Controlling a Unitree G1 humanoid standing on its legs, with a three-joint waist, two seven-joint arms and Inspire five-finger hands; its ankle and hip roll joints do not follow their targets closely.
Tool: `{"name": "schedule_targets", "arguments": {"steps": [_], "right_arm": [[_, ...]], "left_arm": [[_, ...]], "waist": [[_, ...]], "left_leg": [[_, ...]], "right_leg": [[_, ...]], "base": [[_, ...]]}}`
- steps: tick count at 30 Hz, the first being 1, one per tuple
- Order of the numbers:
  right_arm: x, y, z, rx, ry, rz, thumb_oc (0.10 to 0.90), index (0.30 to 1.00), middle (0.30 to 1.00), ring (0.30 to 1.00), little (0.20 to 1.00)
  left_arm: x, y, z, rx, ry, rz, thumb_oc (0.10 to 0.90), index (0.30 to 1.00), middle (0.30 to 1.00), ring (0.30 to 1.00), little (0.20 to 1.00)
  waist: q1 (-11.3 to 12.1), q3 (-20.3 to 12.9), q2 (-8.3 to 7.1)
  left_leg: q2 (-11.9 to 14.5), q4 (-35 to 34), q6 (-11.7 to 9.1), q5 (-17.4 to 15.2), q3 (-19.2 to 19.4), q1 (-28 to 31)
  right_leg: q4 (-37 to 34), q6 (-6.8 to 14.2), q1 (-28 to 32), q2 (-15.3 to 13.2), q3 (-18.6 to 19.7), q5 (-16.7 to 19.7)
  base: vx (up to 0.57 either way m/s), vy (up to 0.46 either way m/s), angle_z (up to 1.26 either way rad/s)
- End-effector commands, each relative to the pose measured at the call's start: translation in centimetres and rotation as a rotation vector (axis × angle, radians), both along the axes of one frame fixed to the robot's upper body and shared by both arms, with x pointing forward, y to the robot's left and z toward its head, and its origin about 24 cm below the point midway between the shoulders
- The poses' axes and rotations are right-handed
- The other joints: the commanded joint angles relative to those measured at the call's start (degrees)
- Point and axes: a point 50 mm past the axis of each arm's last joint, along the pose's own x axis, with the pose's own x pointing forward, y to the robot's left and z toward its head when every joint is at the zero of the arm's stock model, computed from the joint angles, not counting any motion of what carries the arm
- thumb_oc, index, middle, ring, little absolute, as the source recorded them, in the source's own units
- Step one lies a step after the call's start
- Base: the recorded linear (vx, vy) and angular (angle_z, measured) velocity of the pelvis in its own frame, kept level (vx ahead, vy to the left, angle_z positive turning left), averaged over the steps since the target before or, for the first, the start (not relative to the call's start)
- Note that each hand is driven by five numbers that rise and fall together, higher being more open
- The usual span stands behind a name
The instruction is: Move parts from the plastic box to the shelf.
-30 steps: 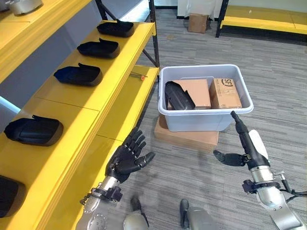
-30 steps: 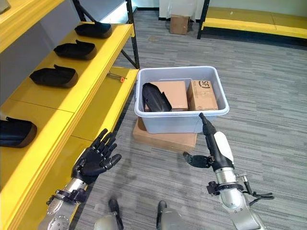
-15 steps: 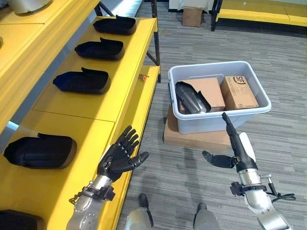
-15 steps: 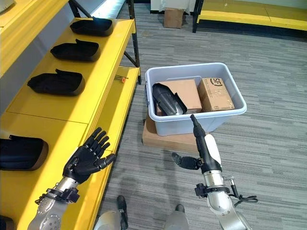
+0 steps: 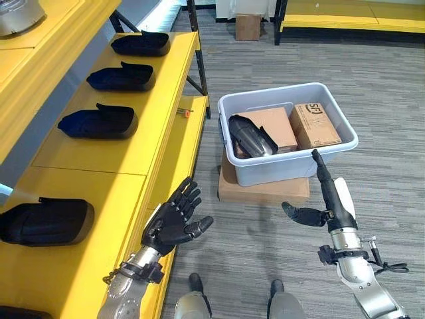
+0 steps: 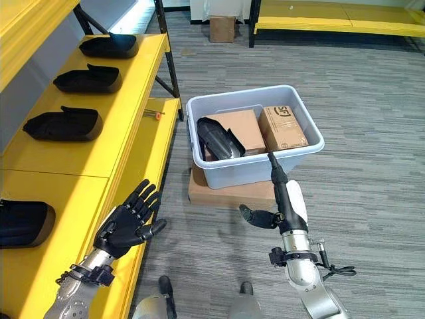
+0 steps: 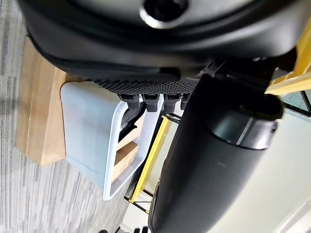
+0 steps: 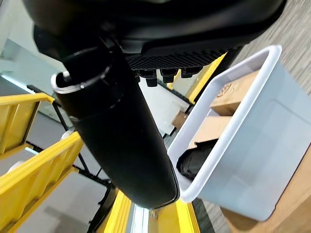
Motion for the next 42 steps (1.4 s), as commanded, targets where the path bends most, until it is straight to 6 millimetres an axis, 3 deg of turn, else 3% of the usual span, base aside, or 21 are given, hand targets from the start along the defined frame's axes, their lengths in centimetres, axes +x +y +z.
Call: {"name": "schedule_targets", "arguments": {"steps": [1,3,4,5,6,9,10,11,13,17,19,21,24,26,35,39,42], "right_arm": [[1.5,0.8,5.1,0.043,-0.235,0.051,0.900,1.000,1.000,1.000,1.000],[1.7,0.5,4.9,0.049,-0.218,0.025,0.900,1.000,1.000,1.000,1.000],[1.9,0.5,4.6,0.069,-0.207,0.008,0.900,1.000,1.000,1.000,1.000],[1.9,0.5,4.6,0.068,-0.208,0.007,0.900,1.000,1.000,1.000,1.000],[2.1,0.7,4.2,0.060,-0.202,0.005,0.900,1.000,1.000,1.000,1.000],[2.3,0.6,3.8,0.071,-0.193,0.008,0.900,1.000,1.000,1.000,1.000],[2.9,0.9,4.1,0.073,-0.206,0.025,0.900,1.000,1.000,1.000,1.000],[3.6,2.1,4.8,0.074,-0.216,0.059,0.900,1.000,1.000,1.000,1.000],[3.6,2.2,5.3,0.059,-0.240,0.090,0.900,1.000,1.000,1.000,1.000],[3.4,2.5,7.3,-0.005,-0.291,0.139,0.900,1.000,1.000,1.000,1.000],[3.6,2.7,7.6,-0.031,-0.296,0.156,0.900,1.000,1.000,1.000,1.000],[3.9,2.7,7.8,-0.061,-0.296,0.185,0.900,1.000,1.000,1.000,1.000],[4.2,2.9,8.2,-0.089,-0.302,0.227,0.900,1.000,1.000,1.000,1.000],[4.3,2.8,8.3,-0.100,-0.313,0.229,0.900,1.000,1.000,1.000,1.000],[3.5,2.4,6.6,-0.178,-0.322,0.208,0.900,1.000,1.000,1.000,1.000],[3.1,2.2,6.2,-0.183,-0.279,0.241,0.900,1.000,1.000,1.000,1.000],[2.1,1.9,5.9,-0.158,-0.255,0.265,0.900,1.000,1.000,1.000,1.000]], "left_arm": [[0.9,-0.6,3.4,0.045,-0.214,-0.051,0.900,1.000,1.000,1.000,1.000],[0.8,-0.6,3.2,0.052,-0.200,-0.059,0.900,1.000,1.000,1.000,1.000],[0.6,-0.5,2.9,0.086,-0.184,-0.081,0.900,1.000,1.000,1.000,1.000],[0.5,-0.5,2.9,0.087,-0.182,-0.086,0.900,1.000,1.000,1.000,1.000],[0.1,-0.5,2.4,0.071,-0.158,-0.097,0.900,1.000,1.000,1.000,1.000],[-0.1,-0.4,2.3,0.070,-0.143,-0.085,0.900,1.000,1.000,1.000,1.000],[0.1,-0.1,2.4,0.083,-0.149,-0.057,0.900,1.000,1.000,1.000,1.000],[0.9,-0.4,3.2,0.123,-0.197,-0.039,0.900,1.000,1.000,1.000,1.000],[1.1,-0.1,3.4,0.113,-0.206,-0.022,0.900,1.000,1.000,1.000,1.000],[2.0,-0.3,4.5,-0.008,-0.250,0.019,0.900,1.000,1.000,1.000,1.000],[1.9,-0.6,4.7,-0.026,-0.267,0.017,0.900,1.000,1.000,1.000,1.000],[1.6,-0.5,4.4,-0.030,-0.261,0.032,0.900,1.000,1.000,1.000,1.000],[1.1,-0.4,4.2,0.002,-0.261,0.039,0.900,1.000,1.000,1.000,1.000],[0.8,-0.4,4.1,0.034,-0.261,0.032,0.900,1.000,1.000,1.000,1.000],[0.6,-0.1,3.4,0.063,-0.225,0.022,0.900,1.000,1.000,1.000,1.000],[0.4,0.9,3.2,0.102,-0.200,0.102,0.900,1.000,1.000,1.000,1.000],[0.0,1.7,3.3,0.103,-0.196,0.125,0.900,1.000,1.000,1.000,1.000]], "waist": [[1.73,-4.35,-2.58],[1.93,-4.36,-2.76],[2.14,-4.09,-3.15],[2.22,-4.01,-3.34],[2.20,-3.59,-3.48],[2.38,-3.35,-3.67],[2.58,-2.82,-4.64],[1.78,-0.93,-4.63],[1.48,-0.84,-4.28],[1.10,0.67,-3.62],[1.42,0.73,-3.71],[2.00,0.53,-4.02],[3.35,0.15,-4.43],[3.53,-0.01,-4.14],[3.02,-1.00,-2.49],[2.97,-2.20,-2.32],[2.77,-2.30,-2.20]], "left_leg": [[0.98,6.98,1.61,-6.10,-7.38,-4.00],[0.69,7.04,2.17,-6.43,-7.37,-3.64],[0.15,6.27,3.34,-7.13,-6.61,-2.08],[-0.01,6.19,3.53,-7.33,-6.40,-1.80],[-0.24,4.82,4.29,-7.71,-5.51,0.74],[-0.11,3.49,4.08,-7.68,-4.39,2.55],[1.37,3.54,2.45,-8.26,-2.31,2.44],[3.47,2.76,0.89,-8.79,-2.59,2.09],[5.35,3.10,-0.15,-8.44,-2.00,1.76],[10.64,3.25,-3.91,-4.66,-4.21,-1.72],[12.03,2.34,-4.31,-3.49,-5.35,-1.74],[12.47,1.40,-4.09,-2.73,-8.18,-1.10],[10.83,2.86,-2.89,-1.74,-14.41,-1.60],[10.59,4.28,-2.08,-1.04,-15.14,-1.89],[7.27,8.15,-0.80,-3.56,-17.42,-1.61],[7.15,9.03,-0.67,-3.62,-15.32,-0.01],[8.64,15.18,-2.00,3.83,-12.80,-3.47]], "right_leg": [[8.65,-3.47,3.27,0.26,-4.51,-8.84],[11.18,-3.41,2.92,0.77,-5.15,-9.55],[19.41,-2.17,0.37,1.05,-5.95,-9.12],[21.00,-1.84,-0.35,0.92,-6.00,-8.88],[27.09,0.25,-4.54,-0.75,-5.56,-4.64],[25.57,0.70,-5.52,-2.59,-4.85,-2.25],[9.34,1.89,-4.13,-8.35,-6.25,5.14],[3.09,4.54,-7.33,-13.35,-2.19,15.60],[-0.44,5.03,-5.47,-10.69,-3.33,8.75],[1.61,4.20,-7.67,-6.27,-3.20,3.96],[2.59,3.34,-8.46,-4.80,-3.01,3.05],[4.03,1.91,-9.09,-2.55,-1.96,1.71],[5.90,-0.07,-9.89,0.82,0.47,0.12],[8.81,-1.40,-10.43,2.51,1.05,-1.68],[18.84,-2.91,-11.16,2.33,1.24,-7.22],[19.81,-4.20,-9.15,1.64,-1.30,-9.24],[17.67,-6.15,-6.30,1.45,-5.26,-9.23]], "base": [[0.10,0.133,0.02],[0.08,0.089,0.02],[0.07,0.085,-0.01],[0.13,0.026,-0.10],[0.11,-0.067,-0.18],[0.08,-0.218,-0.41],[-0.01,-0.804,-0.45],[-0.01,-0.840,-0.38],[0.03,-0.451,-0.29],[0.01,-0.366,-0.02],[0.07,-0.321,0.16],[0.14,-0.290,-0.41],[0.12,-0.171,-0.61],[0.13,-0.096,-0.57],[0.16,-0.058,0.12],[0.22,-0.177,0.17],[0.10,-0.216,0.46]]}}
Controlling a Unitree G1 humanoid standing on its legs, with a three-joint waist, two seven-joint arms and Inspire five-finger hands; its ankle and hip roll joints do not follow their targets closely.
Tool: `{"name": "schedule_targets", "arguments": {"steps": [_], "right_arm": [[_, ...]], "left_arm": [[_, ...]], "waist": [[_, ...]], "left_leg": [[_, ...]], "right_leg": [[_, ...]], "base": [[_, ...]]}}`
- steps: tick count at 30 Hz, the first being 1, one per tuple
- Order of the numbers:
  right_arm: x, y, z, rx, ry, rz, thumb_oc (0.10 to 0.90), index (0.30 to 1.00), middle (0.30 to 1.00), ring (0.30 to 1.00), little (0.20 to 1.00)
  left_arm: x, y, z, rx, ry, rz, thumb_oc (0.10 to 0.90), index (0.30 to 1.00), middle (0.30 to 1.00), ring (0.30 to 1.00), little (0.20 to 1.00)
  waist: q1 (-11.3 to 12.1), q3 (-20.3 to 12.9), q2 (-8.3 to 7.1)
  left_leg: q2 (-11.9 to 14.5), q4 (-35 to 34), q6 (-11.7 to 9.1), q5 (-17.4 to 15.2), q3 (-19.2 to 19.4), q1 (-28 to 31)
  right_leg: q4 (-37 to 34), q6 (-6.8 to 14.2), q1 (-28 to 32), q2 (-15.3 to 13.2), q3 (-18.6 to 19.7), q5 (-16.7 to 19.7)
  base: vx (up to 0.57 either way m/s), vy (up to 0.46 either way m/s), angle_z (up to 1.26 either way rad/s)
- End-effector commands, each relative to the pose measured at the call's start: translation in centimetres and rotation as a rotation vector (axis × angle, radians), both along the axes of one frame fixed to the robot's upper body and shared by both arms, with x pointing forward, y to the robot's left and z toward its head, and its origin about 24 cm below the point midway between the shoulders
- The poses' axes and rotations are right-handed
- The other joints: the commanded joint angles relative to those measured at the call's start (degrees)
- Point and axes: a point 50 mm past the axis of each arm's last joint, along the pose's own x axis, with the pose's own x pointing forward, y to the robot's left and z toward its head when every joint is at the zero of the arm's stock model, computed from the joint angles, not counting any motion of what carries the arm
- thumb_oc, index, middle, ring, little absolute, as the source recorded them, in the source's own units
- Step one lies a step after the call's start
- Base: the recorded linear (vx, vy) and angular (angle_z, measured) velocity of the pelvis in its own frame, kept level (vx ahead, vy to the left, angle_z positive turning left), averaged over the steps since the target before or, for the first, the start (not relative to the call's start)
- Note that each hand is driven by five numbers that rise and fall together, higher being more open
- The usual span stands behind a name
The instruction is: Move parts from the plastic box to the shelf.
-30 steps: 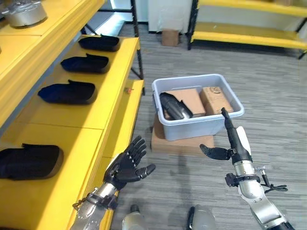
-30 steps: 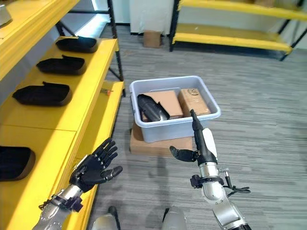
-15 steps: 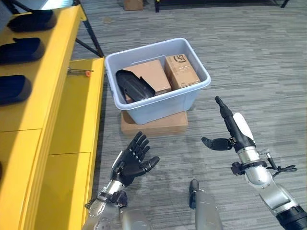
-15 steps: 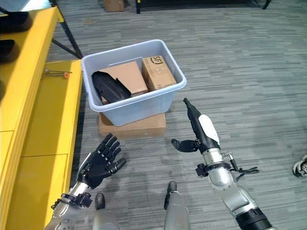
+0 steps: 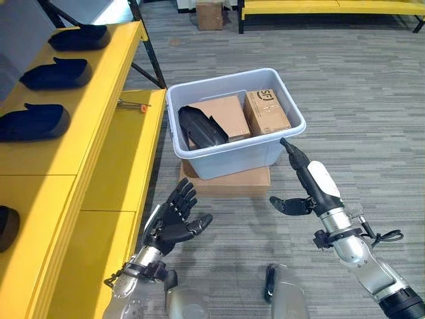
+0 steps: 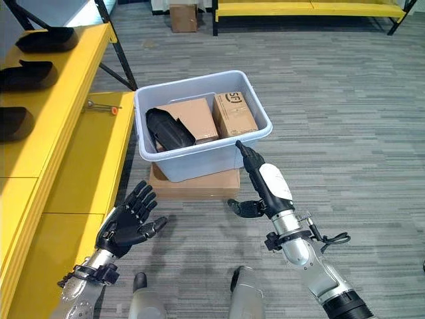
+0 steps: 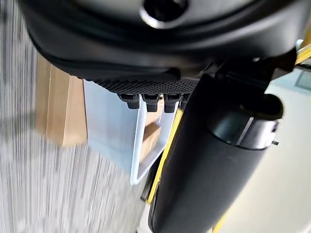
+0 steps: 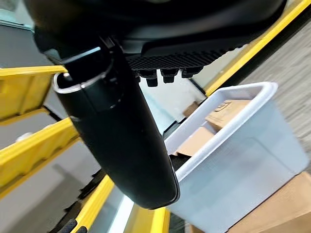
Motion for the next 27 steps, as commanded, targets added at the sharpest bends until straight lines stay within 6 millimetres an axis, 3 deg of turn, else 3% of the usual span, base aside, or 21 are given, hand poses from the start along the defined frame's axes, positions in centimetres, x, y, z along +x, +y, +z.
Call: {"name": "schedule_targets", "arguments": {"steps": [1,2,3,4,5,8,11,14,15,17,19,27], "right_arm": [[-0.8,0.4,3.5,0.114,-0.175,0.063,0.900,1.000,1.000,1.000,1.000],[-1.1,0.3,3.3,0.125,-0.171,0.055,0.900,1.000,1.000,1.000,1.000],[-1.1,0.3,3.3,0.130,-0.168,0.053,0.900,1.000,1.000,1.000,1.000],[-1.0,0.4,2.9,0.147,-0.142,0.045,0.900,1.000,1.000,1.000,1.000],[-1.0,0.5,2.6,0.163,-0.125,0.042,0.900,1.000,1.000,1.000,1.000],[-1.8,0.6,1.7,0.202,-0.109,0.019,0.900,1.000,1.000,1.000,1.000],[-2.3,0.7,1.3,0.212,-0.104,0.012,0.900,1.000,1.000,1.000,1.000],[-2.5,1.1,1.0,0.191,-0.090,0.036,0.900,1.000,1.000,1.000,1.000],[-2.6,1.2,1.0,0.195,-0.090,0.046,0.900,1.000,1.000,1.000,1.000],[-2.9,1.1,1.0,0.204,-0.073,0.059,0.900,1.000,1.000,1.000,1.000],[-2.7,1.2,1.2,0.214,-0.063,0.074,0.900,1.000,1.000,1.000,1.000],[-1.5,1.9,2.4,0.256,-0.074,0.135,0.900,1.000,1.000,1.000,1.000]], "left_arm": [[0.6,1.0,4.3,0.036,-0.223,-0.007,0.900,1.000,1.000,1.000,1.000],[1.1,1.1,4.4,0.040,-0.221,-0.003,0.900,1.000,1.000,1.000,1.000],[1.1,1.1,4.4,0.041,-0.221,-0.002,0.900,1.000,1.000,1.000,1.000],[1.3,1.2,4.3,0.041,-0.214,0.013,0.900,1.000,1.000,1.000,1.000],[1.2,1.1,4.1,0.036,-0.207,0.017,0.900,1.000,1.000,1.000,1.000],[0.1,1.2,3.3,0.060,-0.191,0.005,0.900,1.000,1.000,1.000,1.000],[-0.7,1.3,2.9,0.081,-0.188,-0.013,0.900,1.000,1.000,1.000,1.000],[-1.4,1.9,2.7,0.067,-0.173,-0.026,0.900,1.000,1.000,1.000,1.000],[-1.4,1.9,2.6,0.074,-0.170,-0.031,0.900,1.000,1.000,1.000,1.000],[-1.0,2.3,2.5,0.083,-0.162,-0.039,0.900,1.000,1.000,1.000,1.000],[-0.5,2.2,2.7,0.090,-0.175,-0.055,0.900,1.000,1.000,1.000,1.000],[0.7,2.4,4.3,0.167,-0.268,-0.081,0.900,1.000,1.000,1.000,1.000]], "waist": [[-0.93,-3.92,-1.75],[-1.91,-3.39,-1.42],[-1.91,-3.31,-1.16],[-1.67,-2.98,-0.33],[-0.64,-3.01,0.99],[1.43,-3.28,2.67],[2.54,-3.71,2.71],[3.78,-4.23,2.33],[3.57,-4.34,1.99],[3.06,-4.80,-0.24],[3.12,-4.85,-1.00],[4.99,-2.68,-2.30]], "left_leg": [[1.68,12.75,-8.36,3.91,4.85,-3.63],[3.14,13.83,-8.91,4.55,8.64,-5.40],[2.39,13.05,-8.73,4.13,8.97,-5.54],[-1.03,9.57,-8.06,2.99,9.75,-5.34],[-4.15,4.76,-8.04,4.39,9.22,-5.92],[-7.16,-5.44,-8.84,9.27,11.35,-8.47],[-8.17,-8.33,-8.71,10.75,11.68,-9.55],[-9.18,-9.06,-6.97,6.83,10.62,-8.59],[-8.99,-7.91,-6.40,5.29,12.07,-8.40],[-10.28,-4.90,-4.91,0.04,12.96,-7.09],[-10.98,-3.86,-3.92,-2.22,13.06,-6.43],[-11.75,1.07,-2.50,-4.39,12.58,-10.53]], "right_leg": [[-9.77,-3.92,12.71,1.06,-7.57,-0.09],[-11.57,-4.52,14.85,1.05,-9.90,-0.19],[-12.10,-4.39,15.19,1.27,-10.12,-0.08],[-13.68,-3.71,16.39,1.77,-10.21,0.06],[-15.88,-3.23,17.45,3.05,-9.74,0.75],[-19.59,-3.01,21.16,5.08,-10.84,1.41],[-20.15,-2.99,22.55,5.66,-11.30,1.16],[-18.54,-2.81,22.53,6.12,-10.90,-0.63],[-18.08,-2.66,23.03,5.83,-11.29,-1.39],[-18.56,-1.67,24.77,3.71,-11.80,-2.35],[-19.65,-0.88,25.02,2.44,-11.90,-1.40],[-22.86,0.06,24.80,0.17,-12.45,0.78]], "base": [[0.13,-0.229,1.07],[0.13,-0.188,1.40],[0.21,-0.072,1.61],[0.28,0.048,1.34],[0.32,0.061,0.84],[0.37,0.097,0.27],[0.34,0.140,0.10],[0.27,0.182,-0.26],[0.33,0.183,-0.62],[0.32,0.132,-0.63],[0.22,0.136,-0.30],[0.08,0.081,-0.10]]}}
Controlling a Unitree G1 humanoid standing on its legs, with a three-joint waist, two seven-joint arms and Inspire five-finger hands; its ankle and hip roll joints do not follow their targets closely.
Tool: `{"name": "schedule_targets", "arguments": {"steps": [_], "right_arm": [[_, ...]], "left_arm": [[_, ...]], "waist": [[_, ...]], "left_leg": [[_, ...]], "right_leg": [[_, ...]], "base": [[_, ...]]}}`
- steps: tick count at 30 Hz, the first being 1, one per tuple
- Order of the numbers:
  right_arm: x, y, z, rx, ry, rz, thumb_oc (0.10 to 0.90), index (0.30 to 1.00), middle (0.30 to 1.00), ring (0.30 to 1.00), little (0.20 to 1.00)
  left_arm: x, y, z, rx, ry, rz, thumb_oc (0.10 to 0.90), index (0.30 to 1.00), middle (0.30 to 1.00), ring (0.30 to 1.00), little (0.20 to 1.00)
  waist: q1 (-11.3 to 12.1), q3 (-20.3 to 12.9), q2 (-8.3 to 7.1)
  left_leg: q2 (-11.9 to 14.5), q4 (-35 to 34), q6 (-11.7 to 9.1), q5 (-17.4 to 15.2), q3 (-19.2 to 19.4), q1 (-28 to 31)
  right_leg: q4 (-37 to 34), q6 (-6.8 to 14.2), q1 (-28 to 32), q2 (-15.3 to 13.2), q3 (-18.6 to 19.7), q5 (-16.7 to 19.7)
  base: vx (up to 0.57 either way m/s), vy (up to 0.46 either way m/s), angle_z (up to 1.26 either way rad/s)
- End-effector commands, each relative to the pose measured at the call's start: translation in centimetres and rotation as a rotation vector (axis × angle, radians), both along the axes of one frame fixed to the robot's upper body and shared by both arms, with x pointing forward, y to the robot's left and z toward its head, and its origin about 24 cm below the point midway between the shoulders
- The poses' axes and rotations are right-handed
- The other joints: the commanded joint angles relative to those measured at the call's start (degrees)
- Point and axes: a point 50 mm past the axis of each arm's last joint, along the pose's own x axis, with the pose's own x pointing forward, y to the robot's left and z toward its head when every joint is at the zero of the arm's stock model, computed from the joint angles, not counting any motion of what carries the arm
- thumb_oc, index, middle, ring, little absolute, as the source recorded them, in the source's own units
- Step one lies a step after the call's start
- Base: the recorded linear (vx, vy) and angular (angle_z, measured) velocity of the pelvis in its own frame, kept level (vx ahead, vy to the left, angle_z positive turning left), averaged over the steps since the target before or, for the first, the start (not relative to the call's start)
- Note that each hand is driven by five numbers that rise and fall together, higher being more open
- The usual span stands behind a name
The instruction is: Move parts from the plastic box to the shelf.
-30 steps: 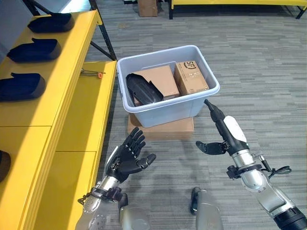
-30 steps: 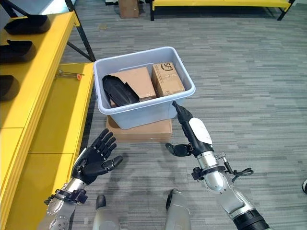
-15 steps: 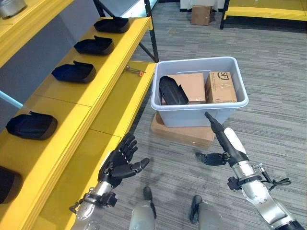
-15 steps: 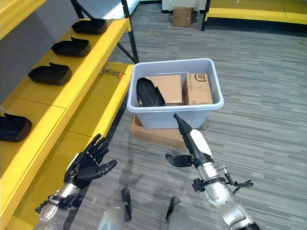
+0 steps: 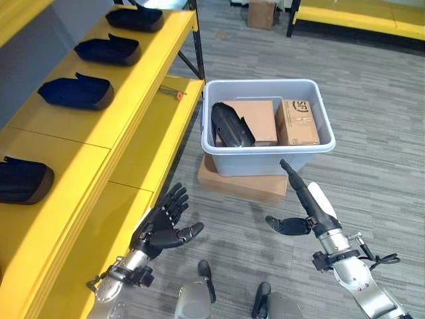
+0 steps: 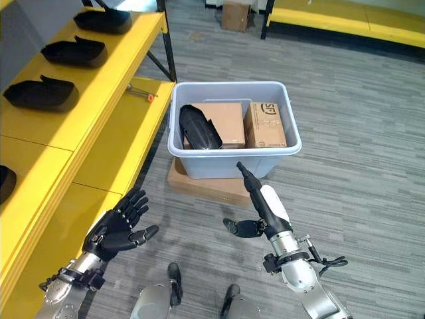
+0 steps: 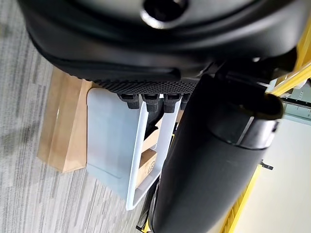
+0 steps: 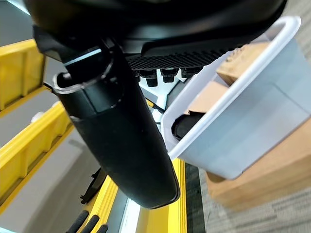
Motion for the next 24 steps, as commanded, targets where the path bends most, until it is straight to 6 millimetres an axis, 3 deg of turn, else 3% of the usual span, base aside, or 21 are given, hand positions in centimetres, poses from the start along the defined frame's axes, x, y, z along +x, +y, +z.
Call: {"name": "schedule_targets", "arguments": {"steps": [1,4,5,7,10,12,13,15,16,17,18,19,21,23,24], "right_arm": [[1.4,1.7,5.0,0.082,-0.232,0.112,0.900,1.000,1.000,1.000,1.000],[1.5,1.8,5.0,0.070,-0.243,0.120,0.900,1.000,1.000,1.000,1.000],[1.6,1.8,5.1,0.062,-0.249,0.110,0.900,1.000,1.000,1.000,1.000],[1.8,1.6,5.1,0.060,-0.247,0.095,0.900,1.000,1.000,1.000,1.000],[2.0,1.4,5.0,0.045,-0.248,0.075,0.900,1.000,1.000,1.000,1.000],[2.1,1.8,4.9,0.035,-0.257,0.079,0.900,1.000,1.000,1.000,1.000],[2.2,1.9,4.9,0.039,-0.258,0.085,0.900,1.000,1.000,1.000,1.000],[2.6,2.7,5.0,0.048,-0.259,0.129,0.900,1.000,1.000,1.000,1.000],[2.6,3.2,5.4,0.030,-0.274,0.164,0.900,1.000,1.000,1.000,1.000],[2.6,3.3,5.6,0.017,-0.286,0.176,0.900,1.000,1.000,1.000,1.000],[2.6,3.4,5.9,0.011,-0.292,0.186,0.900,1.000,1.000,1.000,1.000],[2.7,3.5,6.2,0.011,-0.290,0.196,0.900,1.000,1.000,1.000,1.000],[2.9,3.8,6.2,0.020,-0.249,0.216,0.900,1.000,1.000,1.000,1.000],[3.0,3.5,5.9,0.032,-0.224,0.199,0.900,1.000,1.000,1.000,1.000],[2.9,3.1,5.3,0.041,-0.190,0.185,0.900,1.000,1.000,1.000,1.000]], "left_arm": [[0.4,0.6,3.7,0.052,-0.239,-0.020,0.900,1.000,1.000,1.000,1.000],[0.4,0.8,3.8,0.053,-0.239,-0.023,0.900,1.000,1.000,1.000,1.000],[0.2,0.7,3.7,0.070,-0.235,-0.046,0.900,1.000,1.000,1.000,1.000],[0.1,0.6,3.5,0.074,-0.225,-0.063,0.900,1.000,1.000,1.000,1.000],[-0.3,0.4,2.8,0.060,-0.189,-0.096,0.900,1.000,1.000,1.000,1.000],[-1.0,-0.3,1.8,0.061,-0.146,-0.143,0.900,1.000,1.000,1.000,1.000],[-1.1,-0.5,1.8,0.061,-0.142,-0.145,0.900,1.000,1.000,1.000,1.000],[-1.1,-0.7,1.5,0.043,-0.127,-0.133,0.900,1.000,1.000,1.000,1.000],[-0.6,-1.0,1.6,0.028,-0.130,-0.119,0.900,1.000,1.000,1.000,1.000],[-0.3,-1.1,1.7,0.021,-0.136,-0.116,0.900,1.000,1.000,1.000,1.000],[0.0,-1.3,1.8,0.014,-0.138,-0.114,0.900,1.000,1.000,1.000,1.000],[0.3,-1.6,2.2,0.017,-0.145,-0.123,0.900,1.000,1.000,1.000,1.000],[0.6,-2.2,2.3,0.018,-0.150,-0.147,0.900,1.000,1.000,1.000,1.000],[0.6,-2.6,2.5,0.035,-0.153,-0.176,0.900,1.000,1.000,1.000,1.000],[0.4,-2.7,2.2,0.043,-0.142,-0.180,0.900,1.000,1.000,1.000,1.000]], "waist": [[0.68,-2.52,-1.20],[1.47,-3.13,-1.80],[1.78,-3.78,-2.52],[2.01,-4.49,-2.99],[2.18,-6.32,-3.84],[2.30,-8.31,-4.44],[2.13,-8.32,-4.44],[0.89,-8.08,-3.68],[-0.69,-7.39,-2.72],[-1.48,-6.81,-2.61],[-2.16,-6.30,-2.41],[-3.09,-5.69,-3.22],[-4.25,-4.85,-3.16],[-4.89,-4.60,-3.11],[-5.23,-5.08,-3.63]], "left_leg": [[0.81,0.88,-1.82,1.23,-4.43,-7.33],[0.33,2.80,-0.56,-0.70,-3.44,-7.72],[-0.89,3.53,0.14,-3.20,-3.28,-6.70],[-2.39,3.53,1.33,-4.63,-2.87,-5.64],[-6.16,2.59,4.53,-7.80,-2.03,-2.95],[-10.32,0.42,8.99,-11.31,-0.82,0.86],[-10.57,0.07,9.27,-11.53,-0.89,1.50],[-9.61,-1.92,8.48,-9.86,-1.17,3.77],[-8.16,-4.05,6.73,-9.24,-2.52,6.67],[-7.55,-5.36,5.71,-9.10,-2.90,8.12],[-6.97,-6.48,4.82,-8.89,-3.16,9.25],[-6.65,-7.27,3.61,-9.46,-3.95,10.51],[-5.55,-8.55,2.49,-9.79,-5.97,12.27],[-4.27,-7.26,1.78,-11.08,-6.86,12.84],[-4.14,-5.97,1.46,-11.91,-6.35,13.13]], "right_leg": [[-1.26,1.79,9.61,-2.29,-3.85,-3.61],[-1.12,2.45,10.96,-3.13,-5.20,-4.20],[0.89,2.78,11.60,-3.63,-5.40,-5.37],[3.36,2.97,11.68,-4.00,-5.64,-4.37],[10.93,3.93,11.47,-4.26,-6.10,-0.01],[24.21,6.46,8.91,-4.41,-6.74,6.65],[24.61,6.60,7.88,-3.94,-6.41,7.01],[20.89,4.66,3.11,-0.73,-5.67,6.16],[15.19,3.46,-2.48,-0.62,-5.41,5.05],[9.52,3.40,-4.30,-1.62,-5.83,5.97],[4.99,3.59,-5.09,-2.30,-6.21,7.55],[-3.81,5.49,-7.37,-4.77,-4.70,12.36],[-9.83,8.13,-10.60,-7.60,-0.78,19.57],[-12.07,8.57,-10.05,-7.67,1.95,18.59],[-12.47,8.71,-8.69,-8.18,1.25,19.19]], "base": [[0.09,0.122,-0.05],[0.13,0.130,-0.03],[0.23,0.205,-0.03],[0.16,0.178,0.03],[0.19,0.251,0.09],[0.37,0.401,0.13],[0.40,0.271,-0.07],[0.20,0.002,-0.20],[0.15,-0.107,-0.21],[0.25,-0.139,-0.27],[0.27,-0.255,-0.06],[0.31,-0.283,-0.02],[0.35,-0.292,0.35],[0.39,-0.278,0.59],[0.36,-0.220,0.55]]}}
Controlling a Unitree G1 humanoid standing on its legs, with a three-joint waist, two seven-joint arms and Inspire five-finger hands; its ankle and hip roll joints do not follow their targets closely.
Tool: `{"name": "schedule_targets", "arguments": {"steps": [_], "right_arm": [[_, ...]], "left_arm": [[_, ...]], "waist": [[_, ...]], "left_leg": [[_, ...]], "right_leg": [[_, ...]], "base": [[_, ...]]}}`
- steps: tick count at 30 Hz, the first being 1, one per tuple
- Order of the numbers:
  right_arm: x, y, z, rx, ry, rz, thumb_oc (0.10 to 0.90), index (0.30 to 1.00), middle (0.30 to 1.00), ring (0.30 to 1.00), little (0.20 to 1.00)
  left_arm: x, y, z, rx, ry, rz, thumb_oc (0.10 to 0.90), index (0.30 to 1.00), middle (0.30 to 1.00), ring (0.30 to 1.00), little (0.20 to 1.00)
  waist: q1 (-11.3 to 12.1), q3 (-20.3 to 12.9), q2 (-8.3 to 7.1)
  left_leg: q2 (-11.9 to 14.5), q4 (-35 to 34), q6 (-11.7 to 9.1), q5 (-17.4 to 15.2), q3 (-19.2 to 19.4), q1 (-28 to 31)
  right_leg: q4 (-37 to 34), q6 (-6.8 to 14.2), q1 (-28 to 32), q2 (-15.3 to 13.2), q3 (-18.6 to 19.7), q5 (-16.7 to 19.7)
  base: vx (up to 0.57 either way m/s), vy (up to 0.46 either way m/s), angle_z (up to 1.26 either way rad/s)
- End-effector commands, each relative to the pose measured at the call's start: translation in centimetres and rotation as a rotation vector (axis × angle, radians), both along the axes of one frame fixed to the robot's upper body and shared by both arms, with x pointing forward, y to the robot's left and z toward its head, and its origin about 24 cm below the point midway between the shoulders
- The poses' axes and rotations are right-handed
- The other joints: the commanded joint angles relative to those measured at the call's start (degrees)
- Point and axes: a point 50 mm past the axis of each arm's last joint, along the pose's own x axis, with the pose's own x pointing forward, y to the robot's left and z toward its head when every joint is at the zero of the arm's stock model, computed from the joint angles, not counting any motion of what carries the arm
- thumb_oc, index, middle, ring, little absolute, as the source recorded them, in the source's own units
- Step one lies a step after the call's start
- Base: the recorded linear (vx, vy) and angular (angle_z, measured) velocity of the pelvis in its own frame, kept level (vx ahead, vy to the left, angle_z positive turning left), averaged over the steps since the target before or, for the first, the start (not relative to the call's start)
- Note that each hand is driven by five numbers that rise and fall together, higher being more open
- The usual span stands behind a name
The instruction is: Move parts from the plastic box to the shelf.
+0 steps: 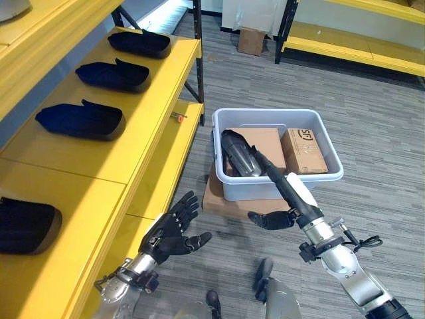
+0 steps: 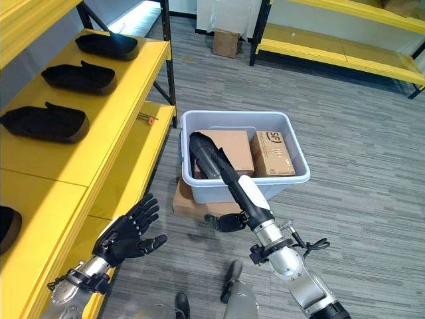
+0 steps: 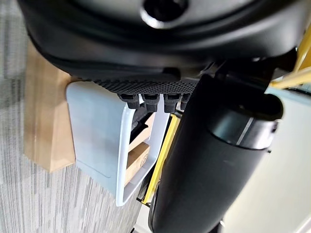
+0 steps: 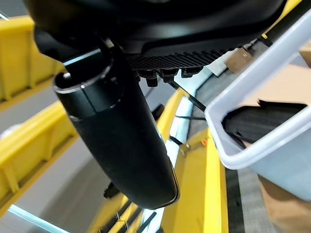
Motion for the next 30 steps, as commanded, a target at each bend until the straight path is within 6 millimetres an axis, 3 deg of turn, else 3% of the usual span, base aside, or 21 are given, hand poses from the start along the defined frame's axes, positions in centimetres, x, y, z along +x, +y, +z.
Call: {"name": "schedule_targets", "arguments": {"steps": [1,2,5,10,14,15,17,19,22,24,25,28,29,30], "right_arm": [[1.5,-0.2,4.0,0.097,-0.159,0.018,0.900,1.000,1.000,1.000,1.000],[1.3,-0.6,3.6,0.117,-0.121,0.003,0.900,1.000,1.000,1.000,1.000],[1.0,-0.6,2.6,0.137,-0.056,-0.035,0.900,1.000,1.000,1.000,1.000],[0.5,-0.7,1.6,0.130,-0.032,-0.046,0.900,1.000,1.000,1.000,1.000],[0.0,-1.1,1.2,0.123,-0.007,-0.039,0.900,1.000,1.000,1.000,1.000],[-0.1,-1.2,1.1,0.123,0.000,-0.040,0.900,1.000,1.000,1.000,1.000],[-0.1,-1.5,1.2,0.124,-0.006,-0.035,0.900,1.000,1.000,1.000,1.000],[-0.1,-1.5,1.3,0.116,-0.012,-0.032,0.900,1.000,1.000,1.000,1.000],[0.0,-1.6,1.5,0.108,-0.027,-0.035,0.900,1.000,1.000,1.000,1.000],[0.2,-1.5,1.8,0.106,-0.049,-0.038,0.900,1.000,1.000,1.000,1.000],[0.0,-1.7,1.9,0.104,-0.055,-0.041,0.900,1.000,1.000,1.000,1.000],[-0.6,-2.2,1.8,0.103,-0.061,-0.048,0.900,1.000,1.000,1.000,1.000],[-0.8,-2.4,1.6,0.107,-0.071,-0.059,0.900,1.000,1.000,1.000,1.000],[-0.8,-2.4,1.5,0.107,-0.073,-0.063,0.900,1.000,1.000,1.000,1.000]], "left_arm": [[0.6,-1.0,3.8,0.003,-0.208,-0.060,0.900,1.000,1.000,1.000,1.000],[0.3,-1.0,3.4,-0.016,-0.196,-0.047,0.900,1.000,1.000,1.000,1.000],[-0.2,-1.3,3.3,-0.041,-0.182,-0.047,0.900,1.000,1.000,1.000,1.000],[-0.1,-1.5,3.5,-0.042,-0.202,-0.057,0.900,1.000,1.000,1.000,1.000],[0.1,-1.3,3.7,-0.049,-0.206,-0.023,0.900,1.000,1.000,1.000,1.000],[0.1,-1.3,3.8,-0.049,-0.208,-0.019,0.900,1.000,1.000,1.000,1.000],[0.3,-1.3,3.9,-0.068,-0.207,-0.002,0.900,1.000,1.000,1.000,1.000],[0.5,-1.2,3.9,-0.079,-0.204,0.019,0.900,1.000,1.000,1.000,1.000],[0.8,-1.2,3.9,-0.081,-0.205,0.038,0.900,1.000,1.000,1.000,1.000],[0.6,-1.3,4.0,-0.082,-0.218,0.031,0.900,1.000,1.000,1.000,1.000],[0.4,-1.4,4.0,-0.081,-0.221,0.031,0.900,1.000,1.000,1.000,1.000],[-0.2,-1.2,3.8,-0.083,-0.227,0.031,0.900,1.000,1.000,1.000,1.000],[-0.8,-0.7,3.6,-0.082,-0.230,0.033,0.900,1.000,1.000,1.000,1.000],[-0.8,-0.6,3.5,-0.083,-0.231,0.032,0.900,1.000,1.000,1.000,1.000]], "waist": [[1.50,0.61,-1.33],[1.55,-0.32,-1.53],[0.72,-1.49,-1.30],[-1.68,-1.73,-0.18],[-3.18,-2.72,0.04],[-3.30,-3.10,0.82],[-3.33,-3.69,1.21],[-2.97,-3.77,1.38],[-2.26,-3.10,0.98],[-2.11,-2.09,2.04],[-1.91,-1.63,2.71],[-1.00,-1.13,3.07],[0.18,-0.55,2.71],[0.35,-0.43,2.65]], "left_leg": [[8.87,-1.21,-4.77,-4.03,-2.30,3.56],[9.24,-1.39,-5.76,-4.00,-0.72,4.63],[10.31,-0.40,-6.48,-4.60,1.15,5.91],[12.48,1.81,-7.13,-6.44,3.48,7.15],[13.68,3.48,-8.16,-4.68,6.27,8.13],[14.35,5.04,-8.87,-4.57,5.97,8.59],[15.29,11.66,-10.55,-0.86,6.30,6.99],[15.29,17.31,-11.21,0.82,4.96,4.07],[14.55,20.57,-10.58,3.40,3.62,-1.87],[14.99,12.04,-10.41,5.39,4.31,-2.80],[16.39,4.82,-11.61,9.56,4.07,-3.69],[20.01,-3.41,-13.53,16.95,1.49,-6.39],[22.22,-6.25,-14.28,20.76,-1.31,-8.76],[22.41,-6.24,-14.29,21.02,-1.75,-9.04]], "right_leg": [[-4.25,5.34,8.44,-0.38,-0.88,6.27],[-5.13,5.42,10.15,-0.19,-3.43,5.88],[-3.88,4.84,10.99,0.43,-5.41,4.13],[-1.24,3.33,10.34,1.73,-5.28,1.08],[-1.04,1.15,10.48,2.77,-6.36,0.41],[-0.90,1.16,11.18,3.78,-6.32,-0.83],[-2.00,-0.98,12.65,5.49,-7.30,-2.22],[-2.60,-2.34,13.90,6.73,-7.44,-3.41],[-3.08,-4.06,14.98,7.39,-7.08,-4.17],[-2.54,-3.75,16.37,8.62,-5.54,-5.44],[-2.64,-3.39,18.03,9.23,-4.92,-6.26],[-2.56,-3.25,20.64,9.74,-3.40,-7.93],[-0.93,-3.51,22.84,9.97,-2.15,-10.45],[-0.43,-3.58,23.07,10.02,-1.98,-10.91]], "base": [[0.44,-0.221,0.52],[0.28,-0.129,0.31],[0.41,-0.154,0.29],[0.22,-0.095,-0.12],[0.17,-0.107,0.05],[0.20,-0.096,0.08],[0.14,-0.119,-0.05],[0.09,-0.115,-0.06],[0.05,-0.033,-0.24],[0.15,0.173,-0.28],[0.16,0.197,-0.09],[0.21,0.225,-0.07],[0.26,0.265,-0.26],[0.28,0.291,-0.43]]}}
